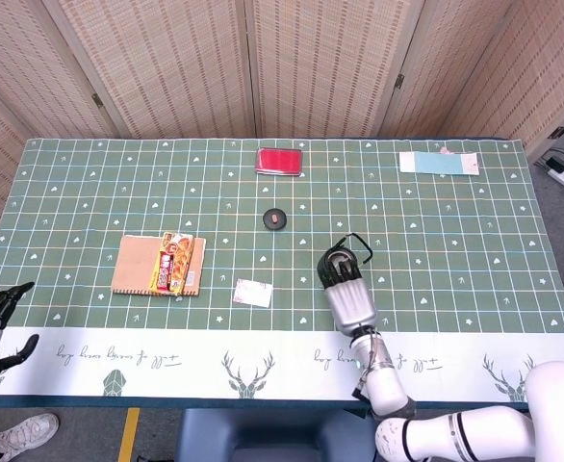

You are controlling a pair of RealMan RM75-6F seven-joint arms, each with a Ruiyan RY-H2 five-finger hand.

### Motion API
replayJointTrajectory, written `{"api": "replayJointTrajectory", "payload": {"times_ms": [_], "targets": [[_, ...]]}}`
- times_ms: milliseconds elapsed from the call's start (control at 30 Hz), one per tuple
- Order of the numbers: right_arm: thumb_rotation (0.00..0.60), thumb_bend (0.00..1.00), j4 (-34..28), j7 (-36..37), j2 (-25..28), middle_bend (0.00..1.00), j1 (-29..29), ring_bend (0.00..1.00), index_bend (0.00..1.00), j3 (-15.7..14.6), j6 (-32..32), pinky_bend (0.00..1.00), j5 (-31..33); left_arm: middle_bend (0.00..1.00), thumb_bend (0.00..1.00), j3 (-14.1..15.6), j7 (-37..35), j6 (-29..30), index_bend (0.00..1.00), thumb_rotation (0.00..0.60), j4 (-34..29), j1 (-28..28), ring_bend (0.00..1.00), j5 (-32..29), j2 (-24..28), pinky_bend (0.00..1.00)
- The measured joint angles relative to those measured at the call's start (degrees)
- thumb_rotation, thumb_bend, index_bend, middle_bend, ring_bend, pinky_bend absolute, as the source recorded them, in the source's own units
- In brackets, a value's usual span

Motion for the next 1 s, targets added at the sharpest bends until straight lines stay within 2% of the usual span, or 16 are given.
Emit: {"api": "replayJointTrajectory", "payload": {"times_ms": [67, 200, 233, 300, 367, 433, 533, 567, 600, 667, 733, 867, 933, 1000], "targets": [[0.6, 0.44, -2.45, -0.38, 2.34, 0.0, 0.56, 0.0, 0.0, 0.27, -1.26, 0.0, 2.56, 0.14, 0.35, -0.01, -0.25, 0.06, 0.09, 0.6, 0.07, 0.04, 0.16, 0.02, 0.03, 0.12], [0.6, 0.44, -7.1, -0.13, 6.94, 0.0, 1.37, 0.0, 0.02, 1.07, -1.63, 0.0, 3.81, 0.14, 0.35, -0.1, -0.57, -0.04, 0.1, 0.6, 0.3, 0.0, 0.16, -0.04, 0.03, 0.12], [0.6, 0.44, -8.48, -0.17, 8.35, 0.0, 1.72, 0.0, 0.05, 1.57, -1.14, 0.0, 4.3, 0.14, 0.35, -0.13, -0.5, -0.14, 0.1, 0.6, 0.35, -0.04, 0.16, -0.09, 0.0, 0.12], [0.6, 0.44, -10.13, -0.27, 9.97, 0.0, 2.31, 0.0, 0.19, 2.59, -0.11, 0.0, 5.62, 0.14, 0.35, -0.15, -0.31, -0.38, 0.11, 0.6, 0.36, -0.14, 0.16, -0.16, -0.07, 0.12], [0.6, 0.44, -11.53, -0.51, 11.24, 0.01, 3.18, 0.0, 0.25, 4.02, 0.98, 0.0, 8.03, 0.14, 0.35, -0.19, -0.23, -0.38, 0.11, 0.6, 0.33, -0.16, 0.16, -0.19, -0.11, 0.12], [0.6, 0.44, -12.65, -0.7, 12.39, 0.08, 4.08, 0.0, 0.26, 5.39, 1.9, 0.0, 10.58, 0.14, 0.35, -0.23, -0.28, -0.29, 0.11, 0.6, 0.35, -0.12, 0.16, -0.22, -0.13, 0.13], [0.6, 0.44, -14.07, -0.88, 14.22, 0.29, 5.65, 0.08, 0.26, 7.39, 3.02, 0.0, 14.99, 0.14, 0.35, -0.31, -0.49, -0.23, 0.1, 0.6, 0.5, -0.08, 0.16, -0.31, -0.11, 0.13], [0.6, 0.44, -14.35, -0.98, 14.85, 0.37, 6.31, 0.15, 0.27, 7.98, 3.32, 0.03, 16.74, 0.14, 0.35, -0.31, -0.58, -0.23, 0.1, 0.6, 0.52, -0.07, 0.16, -0.3, -0.1, 0.13], [0.6, 0.44, -14.46, -1.06, 15.25, 0.41, 6.8, 0.19, 0.27, 8.35, 3.5, 0.05, 18.02, 0.14, 0.35, -0.31, -0.67, -0.24, 0.1, 0.6, 0.53, -0.07, 0.16, -0.28, -0.09, 0.13], [0.6, 0.44, -14.33, -1.26, 15.91, 0.49, 7.97, 0.28, 0.28, 9.11, 3.73, 0.16, 20.96, 0.14, 0.35, -0.33, -0.85, -0.22, 0.1, 0.6, 0.56, -0.05, 0.16, -0.29, -0.05, 0.13], [0.6, 0.44, -13.64, -1.45, 16.25, 0.5, 9.18, 0.31, 0.29, 9.84, 3.83, 0.24, 24.04, 0.14, 0.35, -0.39, -0.91, -0.09, 0.1, 0.6, 0.59, -0.01, 0.17, -0.33, -0.08, 0.13], [0.6, 0.44, -11.51, -1.98, 16.42, 0.52, 11.55, 0.35, 0.29, 11.35, 3.99, 0.3, 30.18, 0.14, 0.35, -0.44, -1.18, -0.04, 0.1, 0.6, 0.77, 0.02, 0.17, -0.29, -0.11, 0.13], [0.6, 0.44, -10.11, -2.46, 16.33, 0.57, 12.92, 0.41, 0.29, 12.29, 4.06, 0.38, 33.9, 0.14, 0.35, -0.46, -1.44, -0.04, 0.1, 0.6, 0.85, 0.0, 0.17, -0.27, -0.08, 0.13], [0.6, 0.44, -8.76, -3.03, 16.19, 0.67, 14.17, 0.52, 0.28, 13.11, 4.09, 0.48, 37.31, 0.14, 0.35, -0.48, -1.81, 0.02, 0.1, 0.6, 0.95, 0.03, 0.17, -0.24, 0.0, 0.13]]}}
